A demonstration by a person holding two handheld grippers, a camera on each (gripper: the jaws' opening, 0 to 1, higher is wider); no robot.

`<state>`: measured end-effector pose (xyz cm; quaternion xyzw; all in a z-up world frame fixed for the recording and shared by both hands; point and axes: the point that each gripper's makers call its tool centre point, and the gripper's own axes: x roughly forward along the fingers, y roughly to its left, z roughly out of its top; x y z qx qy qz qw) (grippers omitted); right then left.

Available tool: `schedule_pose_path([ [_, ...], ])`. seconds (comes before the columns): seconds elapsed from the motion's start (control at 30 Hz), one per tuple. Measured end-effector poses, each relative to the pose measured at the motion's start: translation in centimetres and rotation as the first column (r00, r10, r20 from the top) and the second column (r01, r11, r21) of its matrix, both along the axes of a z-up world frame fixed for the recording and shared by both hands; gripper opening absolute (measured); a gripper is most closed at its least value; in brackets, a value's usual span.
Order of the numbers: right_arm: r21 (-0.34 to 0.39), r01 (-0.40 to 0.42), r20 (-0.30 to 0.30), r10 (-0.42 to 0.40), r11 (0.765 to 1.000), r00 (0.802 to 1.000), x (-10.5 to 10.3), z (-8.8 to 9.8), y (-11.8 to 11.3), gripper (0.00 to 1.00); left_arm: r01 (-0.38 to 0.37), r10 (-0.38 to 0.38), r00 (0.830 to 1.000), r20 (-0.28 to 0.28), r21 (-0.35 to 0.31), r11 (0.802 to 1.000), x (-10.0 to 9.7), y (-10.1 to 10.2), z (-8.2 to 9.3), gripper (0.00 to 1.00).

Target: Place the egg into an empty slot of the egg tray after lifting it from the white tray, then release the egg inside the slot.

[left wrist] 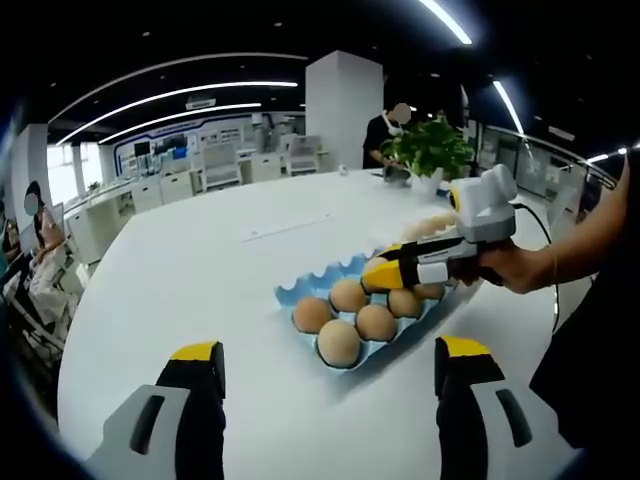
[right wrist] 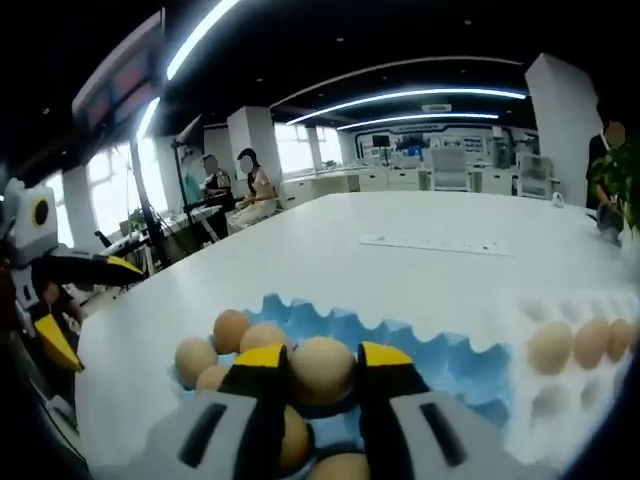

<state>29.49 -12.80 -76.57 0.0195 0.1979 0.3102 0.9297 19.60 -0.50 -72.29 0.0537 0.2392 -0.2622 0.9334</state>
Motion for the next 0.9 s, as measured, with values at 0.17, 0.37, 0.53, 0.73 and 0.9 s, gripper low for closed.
schedule_pose_path([
  [0.17,0.020,0.005,-0.019,-0.004,1.000,1.000,0.0,-0.1,0.0,0.27,0.000,0.000,1.000,0.002,-0.002,1.000,0.1,-0.1,0.0,0.88],
  [0.37,0.019,0.007,-0.020,-0.007,1.000,1.000,0.0,-0.2,0.0,0.26,0.003,-0.003,1.000,0.000,-0.001,1.000,0.1,-0.1,-0.1,0.87],
  [0.53,0.021,-0.001,-0.022,0.001,1.000,1.000,-0.1,-0.1,0.0,0.25,0.004,-0.004,1.000,0.002,-0.001,1.000,0.1,-0.2,0.0,0.87],
  [0.73,0.036,-0.034,-0.001,0.034,0.999,0.999,-0.7,0.7,0.3,0.26,0.004,-0.004,1.000,0.005,0.000,1.000,0.2,-0.1,0.0,0.87],
  [0.9,0.007,-0.047,0.014,0.047,0.999,0.999,-1.1,0.7,0.1,0.26,0.008,-0.008,1.000,0.009,0.003,1.000,0.3,-0.1,0.0,0.86],
])
